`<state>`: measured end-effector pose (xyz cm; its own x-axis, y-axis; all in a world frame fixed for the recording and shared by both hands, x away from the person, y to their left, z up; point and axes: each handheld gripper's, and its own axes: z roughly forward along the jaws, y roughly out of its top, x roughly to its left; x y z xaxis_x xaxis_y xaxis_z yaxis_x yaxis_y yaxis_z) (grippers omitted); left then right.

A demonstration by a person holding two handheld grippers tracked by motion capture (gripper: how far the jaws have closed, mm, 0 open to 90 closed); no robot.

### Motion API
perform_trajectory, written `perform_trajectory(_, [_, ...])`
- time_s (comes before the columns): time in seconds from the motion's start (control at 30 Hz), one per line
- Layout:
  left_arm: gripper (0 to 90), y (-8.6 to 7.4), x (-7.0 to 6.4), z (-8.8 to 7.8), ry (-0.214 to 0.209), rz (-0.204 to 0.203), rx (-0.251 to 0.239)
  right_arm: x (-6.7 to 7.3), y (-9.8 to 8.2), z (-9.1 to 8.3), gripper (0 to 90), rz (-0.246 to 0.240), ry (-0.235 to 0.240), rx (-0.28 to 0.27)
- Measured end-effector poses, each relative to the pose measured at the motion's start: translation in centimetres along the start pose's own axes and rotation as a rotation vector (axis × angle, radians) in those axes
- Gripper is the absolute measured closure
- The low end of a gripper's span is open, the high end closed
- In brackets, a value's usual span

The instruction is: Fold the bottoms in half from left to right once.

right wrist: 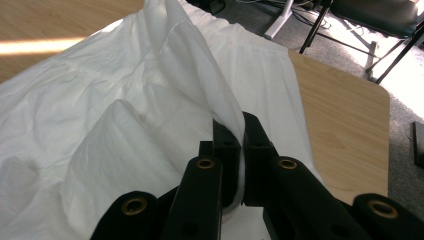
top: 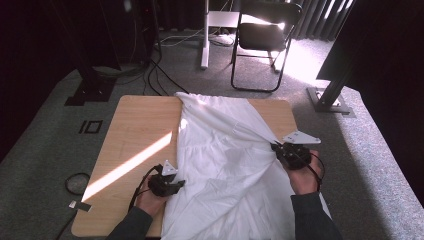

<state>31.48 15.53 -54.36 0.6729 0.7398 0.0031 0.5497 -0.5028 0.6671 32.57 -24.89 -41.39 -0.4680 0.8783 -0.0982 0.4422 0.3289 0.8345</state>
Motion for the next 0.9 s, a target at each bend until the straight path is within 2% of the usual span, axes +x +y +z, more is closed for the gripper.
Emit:
perform_trajectory(0.03, [85.9, 0.2, -0.1, -0.2, 0.045, 0.023, 0.002, -0.1, 0.0, -0.1, 87.8, 0.002, -0.003, -0.003])
perform_trajectory(0.07, [87.3, 0.4, 0.0, -0.6, 0.081, 0.033, -0.001, -0.3, 0.0, -0.3, 87.8, 0.002, -0.003, -0.004])
perform_trajectory(0.1, [87.8, 0.5, 0.2, -1.3, 0.113, 0.027, -0.015, -0.3, -0.1, -0.4, 87.8, 0.006, -0.001, -0.005])
perform_trajectory(0.17, [88.0, 0.7, 1.3, -3.2, 0.149, -0.007, -0.046, -0.3, -0.3, -0.7, 88.0, 0.001, 0.003, 0.001])
perform_trajectory(0.27, [88.2, 0.9, 3.2, -6.6, 0.216, -0.040, -0.072, 0.3, -0.9, -0.6, 88.1, -0.007, 0.062, 0.018])
perform_trajectory(0.33, [88.2, 1.4, 3.7, -8.5, 0.265, -0.043, -0.090, 0.8, -1.4, -0.4, 88.1, -0.003, 0.118, 0.017])
perform_trajectory(0.37, [88.1, 1.9, 3.7, -9.4, 0.272, -0.043, -0.103, 1.1, -1.5, -0.4, 88.2, -0.001, 0.132, 0.018])
perform_trajectory(0.4, [88.1, 2.5, 3.6, -10.0, 0.265, -0.041, -0.120, 1.3, -1.5, -0.3, 88.2, -0.008, 0.124, 0.018])
perform_trajectory(0.47, [86.9, 3.8, 2.9, -10.6, 0.218, -0.016, -0.151, 1.1, -1.4, -0.7, 88.1, -0.021, 0.078, 0.016])
perform_trajectory(0.5, [82.1, 4.3, 2.3, -10.4, 0.195, -0.002, -0.162, 0.6, -1.4, -1.0, 88.1, -0.013, 0.054, 0.006])
perform_trajectory(0.53, [73.6, 4.8, 1.6, -10.0, 0.174, 0.016, -0.163, -0.2, -1.5, -1.5, 88.2, 0.004, 0.024, -0.006])
perform_trajectory(0.57, [66.1, 5.1, 1.0, -9.5, 0.155, 0.038, -0.159, -1.1, -1.6, -1.9, 88.1, 0.015, -0.021, -0.007])
perform_trajectory(0.6, [61.7, 5.3, 0.3, -8.7, 0.152, 0.050, -0.152, -2.0, -2.0, -1.9, 88.1, 0.021, -0.074, 0.011])
perform_trajectory(0.63, [58.3, 5.4, -0.2, -7.9, 0.157, 0.065, -0.134, -3.0, -2.6, -1.6, 88.0, 0.033, -0.106, 0.048])
perform_trajectory(0.7, [56.1, 5.4, -1.1, -6.2, 0.118, 0.070, -0.115, -5.0, -4.4, -0.2, 88.0, 0.076, -0.129, 0.118])
perform_trajectory(0.73, [55.0, 5.3, -1.5, -5.4, 0.106, 0.072, -0.103, -5.7, -5.6, 0.7, 88.0, 0.082, -0.135, 0.158])
perform_trajectory(0.83, [51.6, 4.9, -2.6, -3.1, 0.059, 0.090, -0.059, -6.9, -9.3, 3.6, 87.6, 0.087, -0.127, 0.262])
perform_trajectory(0.9, [50.7, 4.6, -3.1, -1.4, 0.037, 0.094, -0.011, -7.6, -11.4, 4.9, 84.9, 0.120, -0.115, 0.289])
